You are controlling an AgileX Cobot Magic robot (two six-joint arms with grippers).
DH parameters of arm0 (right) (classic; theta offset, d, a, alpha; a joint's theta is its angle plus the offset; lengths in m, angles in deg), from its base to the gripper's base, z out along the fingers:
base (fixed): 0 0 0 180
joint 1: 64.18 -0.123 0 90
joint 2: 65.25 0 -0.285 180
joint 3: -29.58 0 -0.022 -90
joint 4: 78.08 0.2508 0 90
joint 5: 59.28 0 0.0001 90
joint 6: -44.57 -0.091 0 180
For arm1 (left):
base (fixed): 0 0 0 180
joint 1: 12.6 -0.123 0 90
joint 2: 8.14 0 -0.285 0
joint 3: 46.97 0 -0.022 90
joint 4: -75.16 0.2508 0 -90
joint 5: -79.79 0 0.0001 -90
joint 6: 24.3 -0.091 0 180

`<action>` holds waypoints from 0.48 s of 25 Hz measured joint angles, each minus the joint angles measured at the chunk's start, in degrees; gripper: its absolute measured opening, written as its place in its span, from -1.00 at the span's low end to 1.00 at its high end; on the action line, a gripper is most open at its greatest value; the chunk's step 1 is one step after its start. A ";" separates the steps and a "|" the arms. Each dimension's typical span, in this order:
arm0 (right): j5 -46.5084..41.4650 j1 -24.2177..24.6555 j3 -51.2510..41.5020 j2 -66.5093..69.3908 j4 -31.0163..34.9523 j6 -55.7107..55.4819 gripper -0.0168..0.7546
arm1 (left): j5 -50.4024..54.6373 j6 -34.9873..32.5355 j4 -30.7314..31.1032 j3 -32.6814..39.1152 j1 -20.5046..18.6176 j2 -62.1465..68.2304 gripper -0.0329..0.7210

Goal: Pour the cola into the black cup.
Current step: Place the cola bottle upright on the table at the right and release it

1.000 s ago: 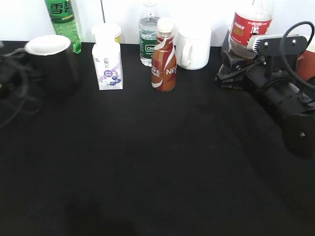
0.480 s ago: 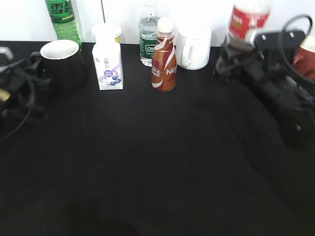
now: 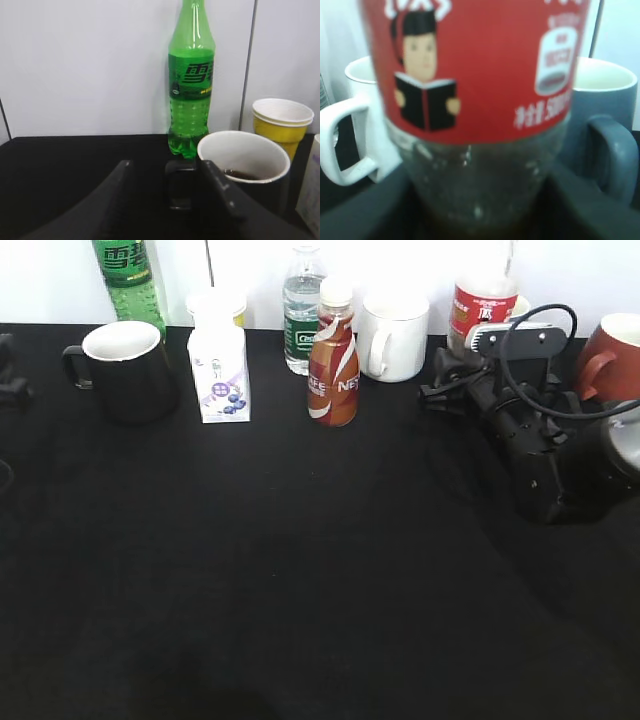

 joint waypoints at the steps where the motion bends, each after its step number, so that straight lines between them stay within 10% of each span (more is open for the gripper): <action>1: 0.11 0.00 0.00 0.00 0.12 0.00 0.40 | 0.19 0.00 0.00 0.00 0.00 0.00 -0.04; 4: -0.19 0.00 0.04 -0.24 0.37 0.00 0.74 | 1.33 0.19 0.00 0.00 0.00 0.00 -0.04; 12: -18.20 -0.05 -9.83 -15.05 0.14 0.05 0.70 | 15.96 0.83 1.83 0.00 5.38 -2.34 -0.04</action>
